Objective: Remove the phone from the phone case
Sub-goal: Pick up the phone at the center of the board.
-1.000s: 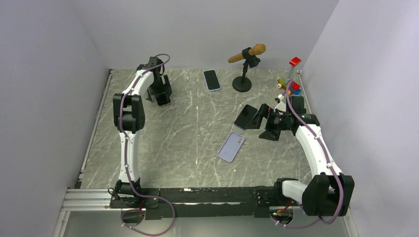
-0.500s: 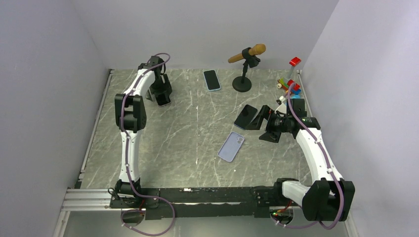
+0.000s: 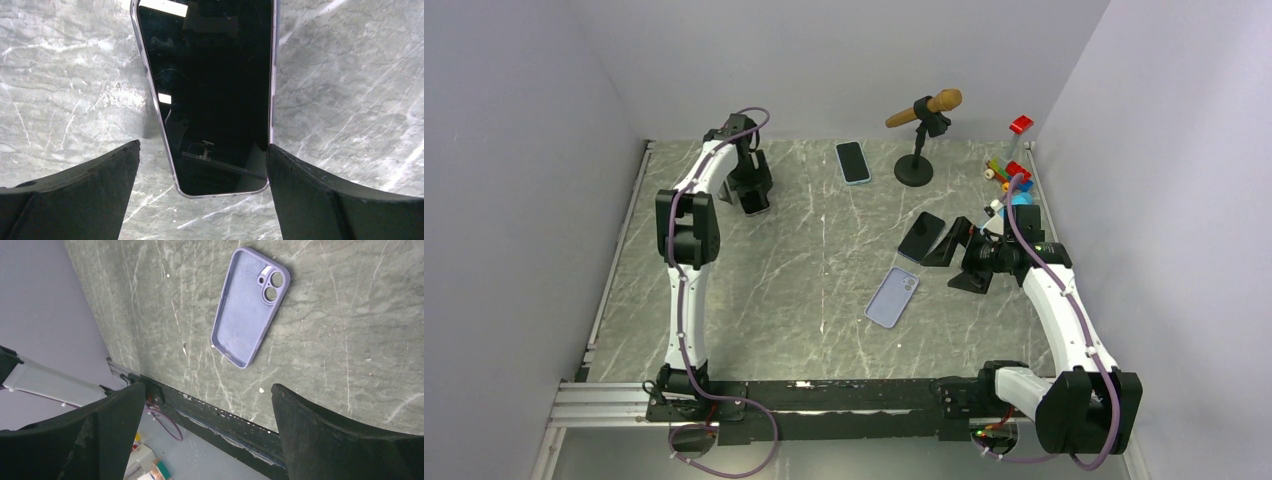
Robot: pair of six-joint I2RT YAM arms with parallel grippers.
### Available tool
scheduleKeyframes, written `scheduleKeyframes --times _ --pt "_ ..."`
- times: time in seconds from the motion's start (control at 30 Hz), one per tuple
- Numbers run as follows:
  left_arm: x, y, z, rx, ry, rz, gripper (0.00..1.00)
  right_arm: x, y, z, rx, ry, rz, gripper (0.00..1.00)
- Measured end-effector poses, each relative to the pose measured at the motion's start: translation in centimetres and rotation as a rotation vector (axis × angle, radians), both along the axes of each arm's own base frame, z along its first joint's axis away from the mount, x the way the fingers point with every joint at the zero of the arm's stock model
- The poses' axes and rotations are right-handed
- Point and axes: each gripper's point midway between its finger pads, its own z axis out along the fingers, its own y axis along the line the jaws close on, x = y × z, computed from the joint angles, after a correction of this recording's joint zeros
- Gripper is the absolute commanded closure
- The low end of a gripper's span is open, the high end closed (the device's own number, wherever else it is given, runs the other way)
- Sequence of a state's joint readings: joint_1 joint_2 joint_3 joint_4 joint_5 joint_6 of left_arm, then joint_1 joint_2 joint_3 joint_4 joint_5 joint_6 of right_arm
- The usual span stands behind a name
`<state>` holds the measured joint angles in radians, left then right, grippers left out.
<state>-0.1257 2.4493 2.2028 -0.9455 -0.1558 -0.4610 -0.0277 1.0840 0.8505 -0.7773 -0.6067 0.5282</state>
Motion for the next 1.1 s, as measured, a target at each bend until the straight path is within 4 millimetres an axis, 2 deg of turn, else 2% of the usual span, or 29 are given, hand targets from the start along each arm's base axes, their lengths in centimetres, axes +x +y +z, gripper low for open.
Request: scheduleKeyframes --times 0.43,0.6,0.83,0.93,1.1 --pt "-0.5 -1.6 -0.3 -0.128 0.003 0.050 0.01 0.2 0.0 -0.3 0.008 -0.001 -0.012 0.00" --pt "-0.4 -2.4 -0.2 -0.167 -0.001 0.124 0.01 0.0 0.1 -0.7 0.011 0.013 -0.018 0.00" --pt "-0.7 -2.5 -0.2 -0.184 0.032 0.236 0.01 0.1 0.0 -0.7 0.007 0.013 -0.021 0.00" --pt "-0.8 -2.5 -0.3 -0.168 0.037 0.252 0.05 0.1 0.0 -0.7 0.004 0.013 -0.024 0.00" --pt "-1.5 -2.5 -0.7 -0.103 0.059 0.249 0.21 0.5 -0.2 -0.8 -0.001 0.007 -0.038 0.00"
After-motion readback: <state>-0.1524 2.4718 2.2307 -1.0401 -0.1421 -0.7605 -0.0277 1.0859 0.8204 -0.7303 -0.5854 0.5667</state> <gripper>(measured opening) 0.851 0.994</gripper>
